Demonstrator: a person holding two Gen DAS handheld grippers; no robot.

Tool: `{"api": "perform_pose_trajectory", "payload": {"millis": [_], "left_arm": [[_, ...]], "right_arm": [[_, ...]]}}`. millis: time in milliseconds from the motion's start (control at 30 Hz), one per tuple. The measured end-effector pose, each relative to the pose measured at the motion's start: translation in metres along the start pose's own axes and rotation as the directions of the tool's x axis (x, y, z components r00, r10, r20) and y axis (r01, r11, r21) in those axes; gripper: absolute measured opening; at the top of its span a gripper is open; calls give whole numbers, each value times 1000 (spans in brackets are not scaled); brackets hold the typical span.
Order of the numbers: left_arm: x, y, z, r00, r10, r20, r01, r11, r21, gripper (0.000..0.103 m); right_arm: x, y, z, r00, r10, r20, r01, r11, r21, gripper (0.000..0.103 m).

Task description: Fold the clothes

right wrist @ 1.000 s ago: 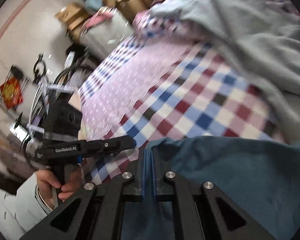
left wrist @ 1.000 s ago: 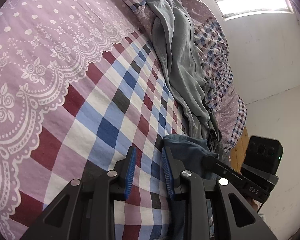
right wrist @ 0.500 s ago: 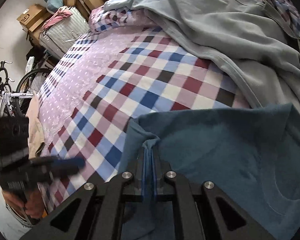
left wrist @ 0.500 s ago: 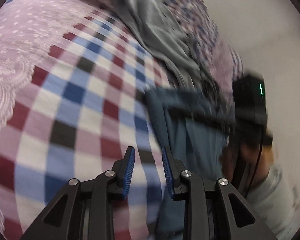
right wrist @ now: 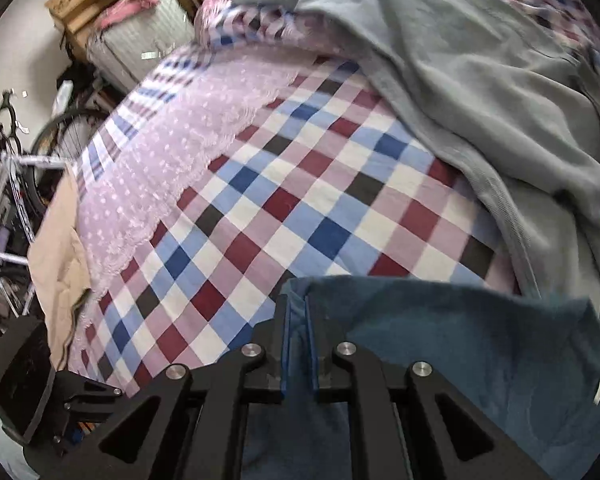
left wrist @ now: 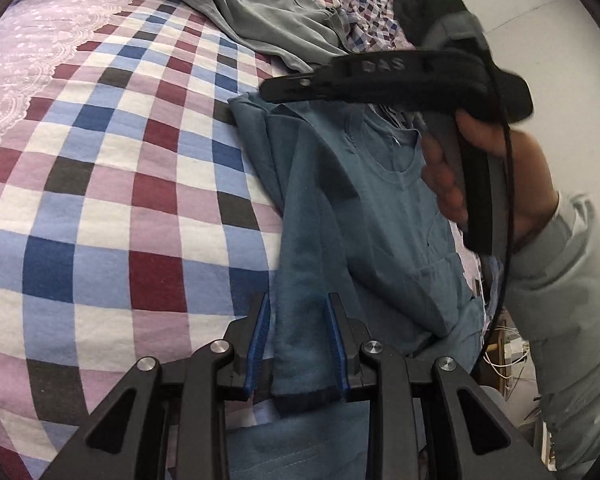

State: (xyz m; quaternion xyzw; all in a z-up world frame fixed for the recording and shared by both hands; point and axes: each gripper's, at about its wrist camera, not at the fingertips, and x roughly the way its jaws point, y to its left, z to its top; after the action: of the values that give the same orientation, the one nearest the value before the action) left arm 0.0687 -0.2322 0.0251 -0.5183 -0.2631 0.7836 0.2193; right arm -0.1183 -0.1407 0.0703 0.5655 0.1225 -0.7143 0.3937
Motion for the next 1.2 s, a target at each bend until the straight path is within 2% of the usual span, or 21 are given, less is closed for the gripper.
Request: {"api": "perform_pose_trajectory", "payload": {"millis": [133,200,300,400,467,500,567,667,833,900,1033,1200], "left_arm": [[2,-4,2,1000,-12,-10,12,1000,-3,29],[2,-5,1,1000,-16,-15,16,1000,-2,29],[0,-2,0,1000,-23,-16,23,1000,-3,29],[1,0,-2,999,-39,-15,39,999,-18,27],[2,2,-4,999,-32,-26,31,999,-18,13],[2,4,-5,999,-32,-27,32,999,-28,12],[2,4,-6,999,-36,-29,36,999,-28,8],[1,3,-7,999,-42,-31,41,999,-26,7],[1,3,-9,998,-58,-39,57,998,-30,7],[3,3,-11,997,-61,-42,60,998,-30,7],[5,3,-11,998,-54,-46,53,998,-30,7],[10,1,-10,998,-51,-45,50,998,-29,7]], "right_arm": [[10,11,11,997,-44,-65,41,998,-53,10],[14,16,14,994,-56,-91,50,996,-68,23],[23,22,17,989,-56,-139,44,995,-89,29],[32,22,18,983,-84,-165,70,993,-94,29],[36,21,19,979,-109,-171,93,991,-94,29],[37,19,21,978,-132,-165,118,989,-88,29],[35,14,24,979,-125,-162,118,992,-54,29],[25,14,28,982,-121,-146,115,992,-47,29],[27,16,31,973,-121,-198,110,992,-64,31],[30,13,31,972,-77,-221,71,997,-35,37],[32,11,29,974,-53,-222,52,999,-10,42],[33,24,34,977,-115,-182,108,993,-50,40]]}}
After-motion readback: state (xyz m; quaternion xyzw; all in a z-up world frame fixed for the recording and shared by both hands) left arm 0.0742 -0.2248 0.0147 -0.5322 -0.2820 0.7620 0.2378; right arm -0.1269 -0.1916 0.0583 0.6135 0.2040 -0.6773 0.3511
